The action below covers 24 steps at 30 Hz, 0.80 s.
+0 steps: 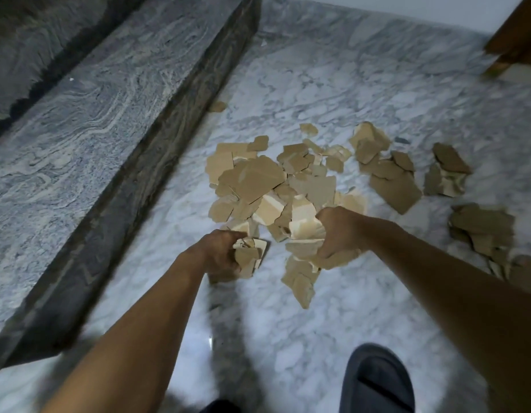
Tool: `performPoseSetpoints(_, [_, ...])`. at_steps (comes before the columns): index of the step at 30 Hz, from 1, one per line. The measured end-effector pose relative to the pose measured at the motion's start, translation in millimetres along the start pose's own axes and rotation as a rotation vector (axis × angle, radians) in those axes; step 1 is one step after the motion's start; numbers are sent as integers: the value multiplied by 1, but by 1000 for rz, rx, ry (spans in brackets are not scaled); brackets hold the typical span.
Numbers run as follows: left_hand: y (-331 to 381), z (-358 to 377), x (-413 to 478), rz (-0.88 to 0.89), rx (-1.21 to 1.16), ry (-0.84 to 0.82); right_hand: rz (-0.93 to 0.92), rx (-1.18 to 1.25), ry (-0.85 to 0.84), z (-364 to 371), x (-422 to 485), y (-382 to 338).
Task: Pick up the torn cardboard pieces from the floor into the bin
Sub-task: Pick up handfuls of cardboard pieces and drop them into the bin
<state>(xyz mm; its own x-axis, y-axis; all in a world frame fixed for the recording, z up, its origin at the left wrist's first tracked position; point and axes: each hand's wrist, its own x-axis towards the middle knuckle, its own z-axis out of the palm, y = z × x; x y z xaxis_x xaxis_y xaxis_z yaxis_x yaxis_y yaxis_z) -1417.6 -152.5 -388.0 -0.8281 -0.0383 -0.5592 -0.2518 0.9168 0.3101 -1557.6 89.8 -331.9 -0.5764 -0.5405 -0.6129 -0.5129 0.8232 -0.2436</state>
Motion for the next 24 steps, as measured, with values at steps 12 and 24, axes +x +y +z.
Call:
performPoseSetpoints(12, [-6,-10,-1,-74,-220,33,-216,-358,-160,53,8,-16])
performPoseSetpoints(24, [-4,-26,-1,-98,-305,43,-105,1,-232,26,10,-2])
